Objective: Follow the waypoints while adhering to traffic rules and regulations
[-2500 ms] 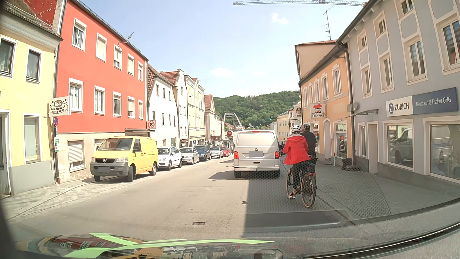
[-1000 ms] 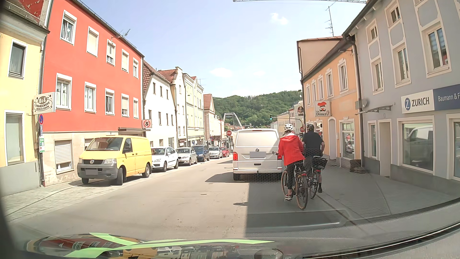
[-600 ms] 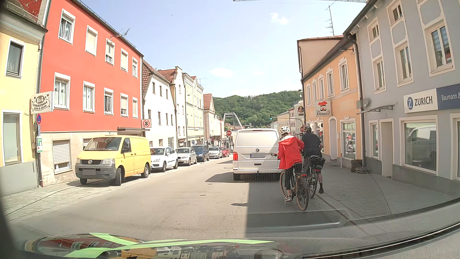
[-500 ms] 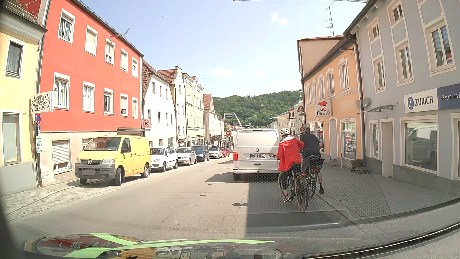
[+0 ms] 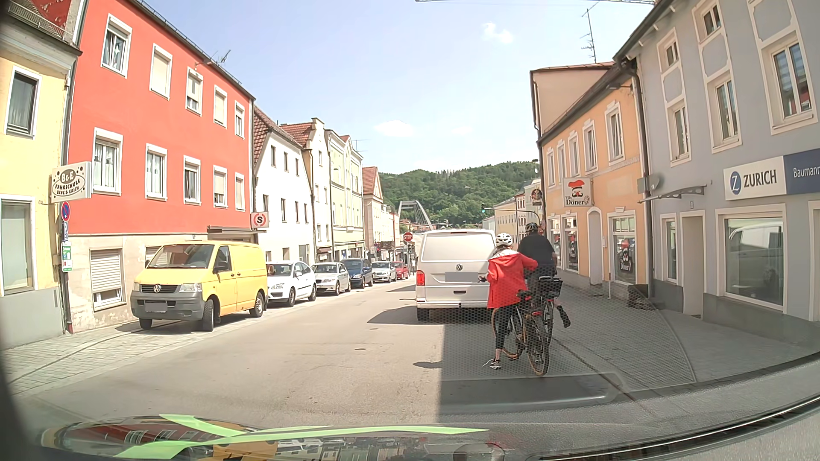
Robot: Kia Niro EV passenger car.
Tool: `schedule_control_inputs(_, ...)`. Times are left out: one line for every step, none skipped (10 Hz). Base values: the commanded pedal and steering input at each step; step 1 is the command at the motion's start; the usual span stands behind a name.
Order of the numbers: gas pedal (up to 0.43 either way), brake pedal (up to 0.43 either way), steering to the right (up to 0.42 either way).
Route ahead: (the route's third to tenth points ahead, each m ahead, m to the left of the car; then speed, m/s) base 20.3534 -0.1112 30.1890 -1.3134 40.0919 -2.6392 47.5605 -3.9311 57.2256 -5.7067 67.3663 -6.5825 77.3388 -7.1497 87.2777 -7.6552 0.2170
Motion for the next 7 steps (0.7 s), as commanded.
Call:
schedule_control_inputs(0.0,0.165,-0.003)
schedule_control_inputs(0.0,0.171,-0.003)
schedule_control_inputs(0.0,0.189,-0.003)
schedule_control_inputs(0.0,0.189,-0.003)
schedule_control_inputs(0.0,0.189,-0.003)
schedule_control_inputs(0.0,0.189,-0.003)
schedule_control_inputs(0.0,0.189,-0.003)
